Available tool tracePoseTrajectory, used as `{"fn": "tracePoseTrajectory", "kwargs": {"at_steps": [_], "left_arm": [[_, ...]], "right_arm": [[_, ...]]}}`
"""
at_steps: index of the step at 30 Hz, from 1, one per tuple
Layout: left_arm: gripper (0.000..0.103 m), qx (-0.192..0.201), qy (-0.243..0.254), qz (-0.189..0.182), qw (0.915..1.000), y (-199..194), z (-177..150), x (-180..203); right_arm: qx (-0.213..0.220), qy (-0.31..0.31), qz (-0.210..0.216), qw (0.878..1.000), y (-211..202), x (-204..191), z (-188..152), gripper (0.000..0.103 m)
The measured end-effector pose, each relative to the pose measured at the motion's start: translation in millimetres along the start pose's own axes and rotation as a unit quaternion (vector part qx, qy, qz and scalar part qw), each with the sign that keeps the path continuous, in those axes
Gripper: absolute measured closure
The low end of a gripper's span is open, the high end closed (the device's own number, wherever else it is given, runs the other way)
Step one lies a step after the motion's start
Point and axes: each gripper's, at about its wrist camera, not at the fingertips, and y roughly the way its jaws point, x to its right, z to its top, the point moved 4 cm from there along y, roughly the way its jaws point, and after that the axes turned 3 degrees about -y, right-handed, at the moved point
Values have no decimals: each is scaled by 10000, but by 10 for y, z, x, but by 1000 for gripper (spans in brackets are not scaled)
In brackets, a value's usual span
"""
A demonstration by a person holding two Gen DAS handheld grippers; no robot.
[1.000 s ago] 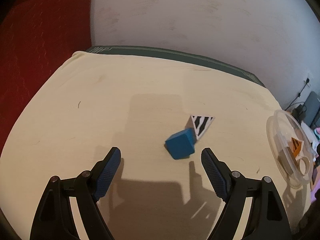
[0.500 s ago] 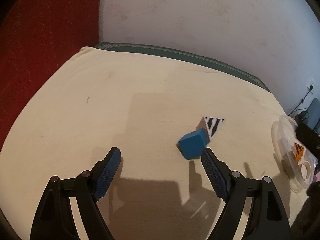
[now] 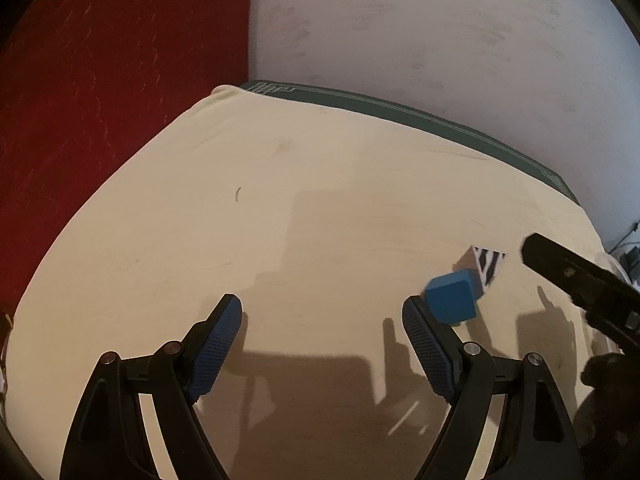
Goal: Organize rigid objects
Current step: 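Grasp the blue cube with the left gripper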
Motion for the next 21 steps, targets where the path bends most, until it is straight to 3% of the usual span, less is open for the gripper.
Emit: {"fn": "tracePoseTrajectory", "kwargs": {"at_steps": [12,21], "left_arm": [[20,-169,-195,114,9996,72,-27,-109],[20,-176,-142,110,9997,104,-19,-84]], "right_arm": [[-392,-155,-256,9988,357,36,18,3],[-254,60,-218,9994,237,175,-81,1]]}}
